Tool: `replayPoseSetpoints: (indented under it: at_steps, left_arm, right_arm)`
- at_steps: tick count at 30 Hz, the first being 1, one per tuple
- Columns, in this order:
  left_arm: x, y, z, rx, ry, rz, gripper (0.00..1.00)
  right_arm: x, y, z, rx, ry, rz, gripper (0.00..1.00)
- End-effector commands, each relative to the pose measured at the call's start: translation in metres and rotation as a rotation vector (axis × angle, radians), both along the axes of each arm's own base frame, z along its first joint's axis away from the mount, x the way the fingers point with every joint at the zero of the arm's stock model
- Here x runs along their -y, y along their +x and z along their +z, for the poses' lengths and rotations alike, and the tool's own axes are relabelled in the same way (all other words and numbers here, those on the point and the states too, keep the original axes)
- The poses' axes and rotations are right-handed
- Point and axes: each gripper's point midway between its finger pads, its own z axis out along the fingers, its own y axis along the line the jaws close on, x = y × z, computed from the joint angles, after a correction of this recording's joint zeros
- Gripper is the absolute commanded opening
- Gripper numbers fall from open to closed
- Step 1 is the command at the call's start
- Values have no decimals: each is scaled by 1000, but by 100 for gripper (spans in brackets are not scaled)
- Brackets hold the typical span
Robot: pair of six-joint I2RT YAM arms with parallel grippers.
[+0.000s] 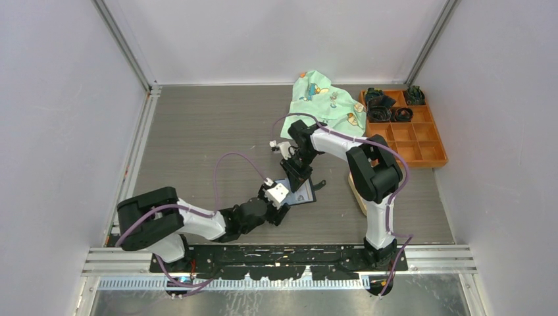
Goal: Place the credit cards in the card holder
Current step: Turn over the card slot in the card holder.
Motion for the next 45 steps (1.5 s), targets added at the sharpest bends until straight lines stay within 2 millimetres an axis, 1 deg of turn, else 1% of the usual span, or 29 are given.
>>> replayPoseSetpoints:
  at_steps: [1, 4, 9, 19, 24, 31, 40, 45]
  left_arm:
    - [-7, 4, 32, 69, -78, 30, 64]
    - [-8, 2, 35, 89, -69, 7, 64]
    - [-1, 0, 36, 125, -61, -48, 64]
    - [18, 12, 25, 169, -77, -41, 64]
    - [20, 16, 22, 174, -72, -21, 64]
    - [26, 16, 20, 161, -81, -30, 63]
    - [19, 22, 16, 159, -74, 33, 60]
    - [17, 23, 16, 150, -85, 52, 55]
  right_arm:
    - [-6, 6, 6, 8, 26, 1, 19]
    - [-6, 6, 6, 8, 25, 1, 19]
    - [-6, 6, 6, 9, 27, 2, 19]
    - [-6, 5, 7, 2, 29, 2, 19]
    - [-7, 5, 7, 3, 31, 5, 19]
    - [-6, 4, 6, -3, 28, 4, 19]
    - [-6, 5, 7, -2, 30, 4, 20]
    - [-7, 4, 11, 0, 41, 8, 22]
